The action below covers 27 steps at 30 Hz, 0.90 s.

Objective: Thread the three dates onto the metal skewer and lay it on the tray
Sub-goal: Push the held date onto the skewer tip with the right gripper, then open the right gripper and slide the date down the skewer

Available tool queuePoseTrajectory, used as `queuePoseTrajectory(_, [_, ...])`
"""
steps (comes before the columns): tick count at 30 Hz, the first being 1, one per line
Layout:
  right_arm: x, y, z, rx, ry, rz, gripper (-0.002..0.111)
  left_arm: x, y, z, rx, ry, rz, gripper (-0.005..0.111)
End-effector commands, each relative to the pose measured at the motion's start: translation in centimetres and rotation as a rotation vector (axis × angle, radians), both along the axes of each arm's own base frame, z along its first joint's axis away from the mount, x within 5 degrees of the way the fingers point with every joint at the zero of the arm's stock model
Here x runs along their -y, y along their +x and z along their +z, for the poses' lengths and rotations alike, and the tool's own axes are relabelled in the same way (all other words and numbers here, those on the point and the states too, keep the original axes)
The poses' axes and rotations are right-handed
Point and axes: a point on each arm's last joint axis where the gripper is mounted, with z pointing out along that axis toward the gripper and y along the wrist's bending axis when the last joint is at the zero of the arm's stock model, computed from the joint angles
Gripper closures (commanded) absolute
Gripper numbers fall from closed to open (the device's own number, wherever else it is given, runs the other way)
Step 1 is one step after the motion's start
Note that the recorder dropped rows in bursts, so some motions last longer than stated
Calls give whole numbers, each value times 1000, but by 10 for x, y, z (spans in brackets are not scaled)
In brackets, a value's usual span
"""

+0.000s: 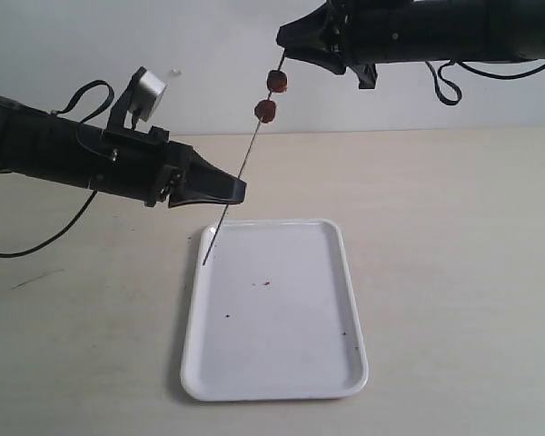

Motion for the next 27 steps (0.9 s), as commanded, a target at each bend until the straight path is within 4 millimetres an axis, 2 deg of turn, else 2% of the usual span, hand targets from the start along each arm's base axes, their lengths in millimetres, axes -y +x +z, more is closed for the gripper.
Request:
queuePoseTrajectory(1, [-9, -7, -3, 10, -48, 84, 87, 3, 0, 8, 40, -47, 2, 107])
queuePoseTrajectory(4, [-8, -10, -9, 9, -124, 128, 87, 4, 1, 9, 57, -57, 4, 107])
queuePoseTrajectory(15, [-10, -14, -11, 5, -144, 177, 86, 4, 2, 10, 84, -66, 4, 107])
queuePoseTrajectory(23, [-9, -13, -11, 5, -145, 168, 61, 4, 2, 10, 86, -66, 3, 107])
queuePoseTrajectory(27, [-9, -13, -10, 7, -145, 168, 55, 4, 2, 10, 86, -66, 3, 107])
